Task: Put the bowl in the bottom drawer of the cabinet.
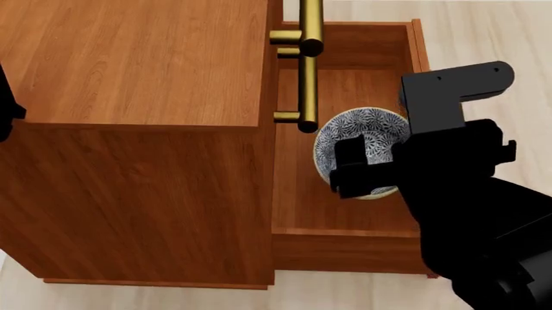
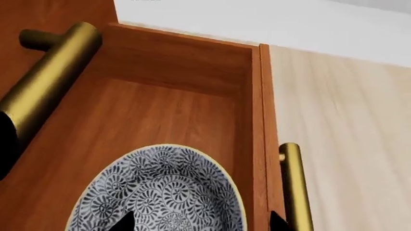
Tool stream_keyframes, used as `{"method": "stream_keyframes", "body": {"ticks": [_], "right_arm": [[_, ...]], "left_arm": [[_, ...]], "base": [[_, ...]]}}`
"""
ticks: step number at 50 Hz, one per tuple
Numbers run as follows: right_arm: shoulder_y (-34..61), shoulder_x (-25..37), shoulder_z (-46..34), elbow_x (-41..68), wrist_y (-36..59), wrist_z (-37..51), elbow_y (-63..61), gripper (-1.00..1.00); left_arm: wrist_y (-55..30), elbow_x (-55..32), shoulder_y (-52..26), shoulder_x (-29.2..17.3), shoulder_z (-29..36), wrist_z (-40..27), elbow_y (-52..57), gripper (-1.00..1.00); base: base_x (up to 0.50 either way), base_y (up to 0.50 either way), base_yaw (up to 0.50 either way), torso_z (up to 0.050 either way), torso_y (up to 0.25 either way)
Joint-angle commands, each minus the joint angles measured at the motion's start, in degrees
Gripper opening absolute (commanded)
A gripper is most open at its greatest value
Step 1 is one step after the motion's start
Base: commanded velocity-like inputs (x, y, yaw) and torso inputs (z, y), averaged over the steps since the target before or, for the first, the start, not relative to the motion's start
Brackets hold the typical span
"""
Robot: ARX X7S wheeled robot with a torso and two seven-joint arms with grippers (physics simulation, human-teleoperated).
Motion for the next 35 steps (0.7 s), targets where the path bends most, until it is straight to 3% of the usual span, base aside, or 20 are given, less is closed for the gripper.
{"method": "stream_keyframes", "body": {"ticks": [1, 15, 35], "right_arm": [[0.9, 1.1, 0.5, 1.0, 2.0, 1.4, -2.2, 1.00], [1.4, 3.4, 2.9, 3.9, 4.4, 4.2, -7.0, 1.00], [-0.1, 11.1, 10.1, 12.6, 8.8, 10.7, -18.6, 1.00]], "left_arm": [[-0.2, -0.4, -0.4, 0.0, 0.0, -0.3, 0.2, 1.00], [-0.5, -1.0, -0.7, -0.2, -0.1, -0.5, 0.7, 1.00], [-0.3, -1.2, -0.5, -0.5, 0.0, -0.6, 0.8, 1.00]], "base": [[0.00, 0.00, 0.00, 0.000, 0.000], [0.00, 0.00, 0.00, 0.000, 0.000], [0.00, 0.00, 0.00, 0.000, 0.000]]}}
